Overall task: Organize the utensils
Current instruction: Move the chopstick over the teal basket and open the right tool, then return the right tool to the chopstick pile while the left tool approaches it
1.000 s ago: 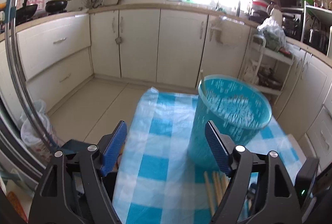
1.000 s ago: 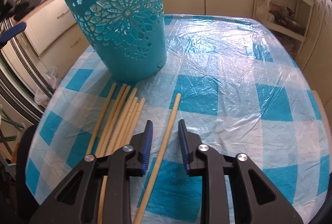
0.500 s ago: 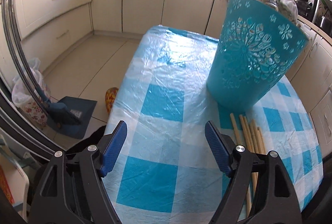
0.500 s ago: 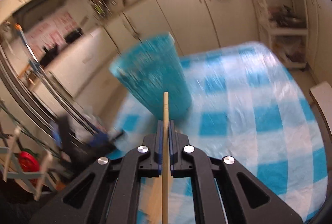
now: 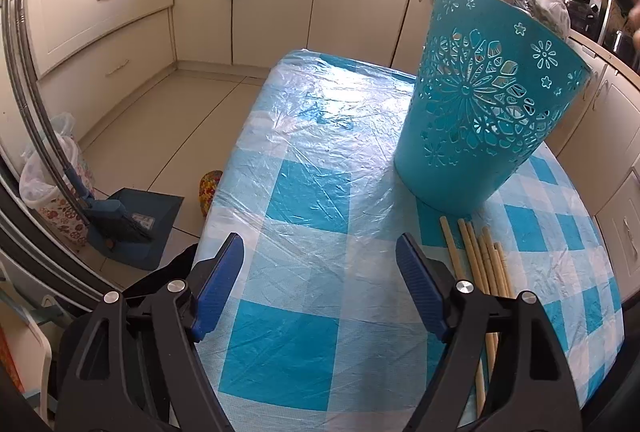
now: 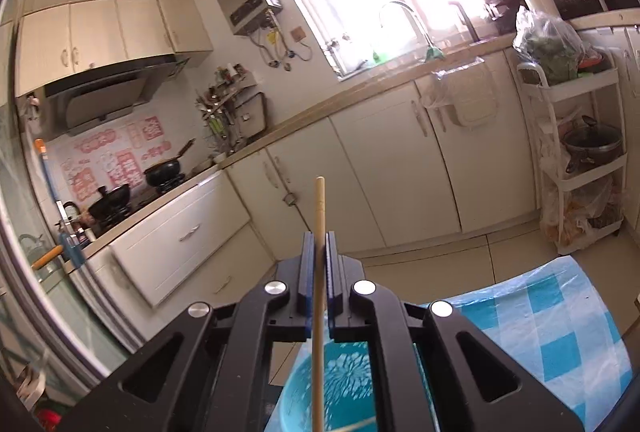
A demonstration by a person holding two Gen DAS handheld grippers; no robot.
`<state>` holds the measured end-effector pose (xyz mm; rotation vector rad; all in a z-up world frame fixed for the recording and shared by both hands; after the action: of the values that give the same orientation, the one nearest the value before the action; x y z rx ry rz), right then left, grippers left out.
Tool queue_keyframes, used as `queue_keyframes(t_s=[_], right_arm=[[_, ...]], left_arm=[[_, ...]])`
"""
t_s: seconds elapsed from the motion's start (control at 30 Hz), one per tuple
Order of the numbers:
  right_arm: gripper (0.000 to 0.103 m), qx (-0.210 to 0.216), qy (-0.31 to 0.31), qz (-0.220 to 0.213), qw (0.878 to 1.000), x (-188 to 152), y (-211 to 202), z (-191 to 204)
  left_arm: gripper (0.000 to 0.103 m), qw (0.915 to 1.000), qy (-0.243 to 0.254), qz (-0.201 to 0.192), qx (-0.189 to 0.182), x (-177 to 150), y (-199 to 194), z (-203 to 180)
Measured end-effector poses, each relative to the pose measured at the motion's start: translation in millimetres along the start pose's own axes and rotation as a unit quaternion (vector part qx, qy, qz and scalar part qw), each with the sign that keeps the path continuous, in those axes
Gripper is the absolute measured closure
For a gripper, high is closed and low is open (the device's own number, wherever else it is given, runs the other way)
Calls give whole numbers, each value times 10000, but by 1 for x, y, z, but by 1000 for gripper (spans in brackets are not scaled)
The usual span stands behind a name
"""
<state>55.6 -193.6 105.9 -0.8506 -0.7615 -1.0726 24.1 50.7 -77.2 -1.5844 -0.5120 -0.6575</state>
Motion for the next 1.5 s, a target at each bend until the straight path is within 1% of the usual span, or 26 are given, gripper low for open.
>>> queue_keyframes(t_s=[0.07, 0.13, 0.43, 0.5, 0.57, 0.67, 0.73, 0.77, 0.83, 0.9, 0.93, 1.0, 1.03, 1.13, 1.33, 1.5], right_arm=[[97, -148, 85, 128, 9998, -7, 14, -7], [97, -241, 81, 247, 9994, -13, 19, -10], [96, -263, -163, 560, 9980, -28, 19, -6], [90, -228, -210, 575, 9979, -29, 10, -3], [80, -163, -285, 443, 9985, -27, -7, 2], [73, -13, -535, 213, 9983, -29, -47, 16], [70, -23, -695, 227, 9973, -40, -72, 22], [70, -76, -751, 363, 9965, -51, -81, 22], [70, -297, -838, 861, 9923, -82, -92, 16], [71, -576, -764, 1588, 9827, -123, -91, 1], [78, -669, -655, 1849, 9783, -140, -88, -8], [82, -856, -411, 2341, 9676, -169, -81, -26], [86, -915, -322, 2498, 9634, -181, -76, -33], [86, -1051, -310, 2689, 9569, -196, -64, -38], [86, -1266, -503, 2948, 9458, -213, -45, -34], [87, -1309, -556, 2927, 9456, -212, -47, -37]], left_arm=[[28, 10000, -24, 8, -22, 0, 0, 1], [28, 10000, -63, 17, -51, 0, 0, 2], [28, 9998, -170, 34, -100, 1, 2, 8], [28, 9998, -194, 37, -97, 1, 2, 9], [28, 9997, -229, 22, -90, 1, 2, 10], [26, 9996, -274, 7, -78, 1, 2, 11], [26, 9996, -286, -3, -75, 0, 1, 12], [25, 9996, -290, -7, -71, 0, 1, 12], [25, 9995, -299, -10, -69, 0, 1, 11], [25, 9995, -309, -4, -66, 0, 2, 12], [24, 9995, -315, -2, -64, 0, 2, 12], [24, 9995, -319, 7, -57, 0, 2, 12], [24, 9995, -314, 14, -57, 0, 2, 13], [23, 9995, -317, 21, -58, 0, 2, 13], [23, 9993, -357, 47, -69, -1, 3, 14], [23, 9994, -338, 61, -63, -1, 4, 13]])
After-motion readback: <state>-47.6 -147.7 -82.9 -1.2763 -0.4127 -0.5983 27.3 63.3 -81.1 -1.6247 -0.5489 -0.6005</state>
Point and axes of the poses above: each gripper's, at about its wrist camera, not at the fingertips, and y roughly the way its jaws point, z to its left, x to its top, the point moved 1 cm from there along y, roughly the way its jaws point, and after that the axes turned 6 degrees about x, right-handed, at the moved point
